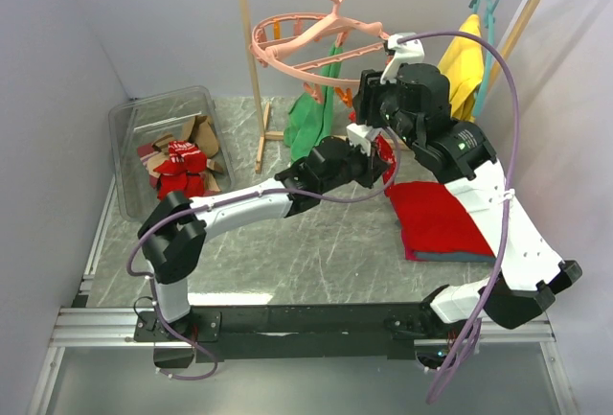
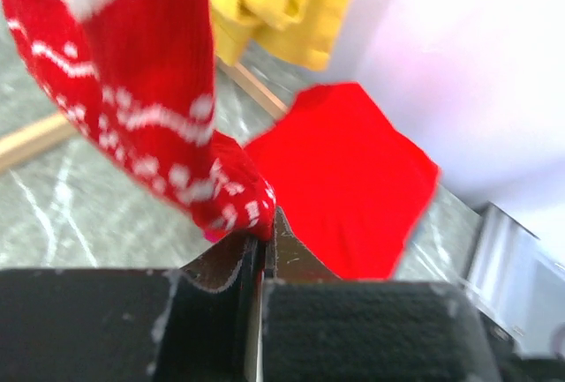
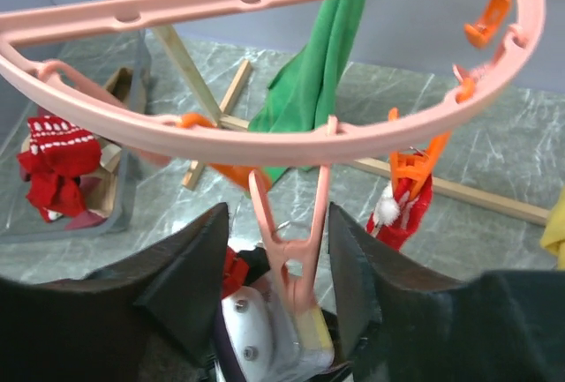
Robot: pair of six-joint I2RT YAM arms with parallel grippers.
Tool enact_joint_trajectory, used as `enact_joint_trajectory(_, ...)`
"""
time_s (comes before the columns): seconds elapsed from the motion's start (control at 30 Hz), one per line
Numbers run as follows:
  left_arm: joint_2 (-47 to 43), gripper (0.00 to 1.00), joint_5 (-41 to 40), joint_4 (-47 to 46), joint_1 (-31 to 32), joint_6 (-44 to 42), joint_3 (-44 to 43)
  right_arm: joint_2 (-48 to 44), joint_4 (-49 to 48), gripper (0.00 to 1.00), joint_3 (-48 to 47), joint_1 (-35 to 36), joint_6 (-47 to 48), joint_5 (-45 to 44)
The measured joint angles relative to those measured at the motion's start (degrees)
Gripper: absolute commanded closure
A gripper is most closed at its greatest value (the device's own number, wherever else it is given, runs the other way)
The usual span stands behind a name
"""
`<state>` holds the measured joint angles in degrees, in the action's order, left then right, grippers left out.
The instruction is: Remove the socks clipped to the hanger
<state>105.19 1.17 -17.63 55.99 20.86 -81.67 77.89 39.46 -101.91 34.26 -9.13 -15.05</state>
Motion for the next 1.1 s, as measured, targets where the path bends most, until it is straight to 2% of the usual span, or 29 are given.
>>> enact_joint_trajectory(0.03, -0.5, 0.94, 0.6, 0.8, 0.1, 0.6, 0.2, -0.1, 0.3, 0.40, -0.1, 0.0, -0.3, 0.1)
enact_joint_trajectory(0.13, -2.0, 0.94, 2.4, 3.0, 0.4, 2.3, 1.2, -0.5, 1.5, 0.30, -0.1, 0.0, -1.0, 0.1)
enact_joint_trajectory(0.17, -2.4, 0.94, 2.8, 3.3, 0.5, 2.6, 1.5, -0.9, 2.1, 0.22, 0.1, 0.0, -1.2, 0.1)
enact_joint_trajectory(0.23, -3.3, 0.94, 3.7, 3.9, 0.5, 3.1, 2.4, -1.3, 2.6, 0.18, 0.3, 0.0, -1.5, 0.0)
enact_joint_trajectory(0.53, -7.7, 0.93, 6.4, 5.6, 0.7, 5.0, 6.3, -2.2, 5.9, 0.16, -1.5, 0.2, -2.9, -4.7)
enact_joint_trajectory(0.73, -10.8, 0.92, 6.8, 5.9, 0.4, 6.5, 7.8, -1.3, 9.5, 0.16, -5.3, -3.5, -3.0, -9.4)
enact_joint_trajectory(0.87, -13.8, 0.92, 7.0, 6.0, 0.4, 7.4, 9.5, -1.2, 9.4, 0.17, -5.3, -7.5, -2.7, -8.1)
enact_joint_trajectory(1.1, -16.7, 0.91, 7.2, 6.1, 0.4, 8.5, 11.5, -1.4, 6.5, 0.19, -1.2, -7.8, -0.4, -2.2)
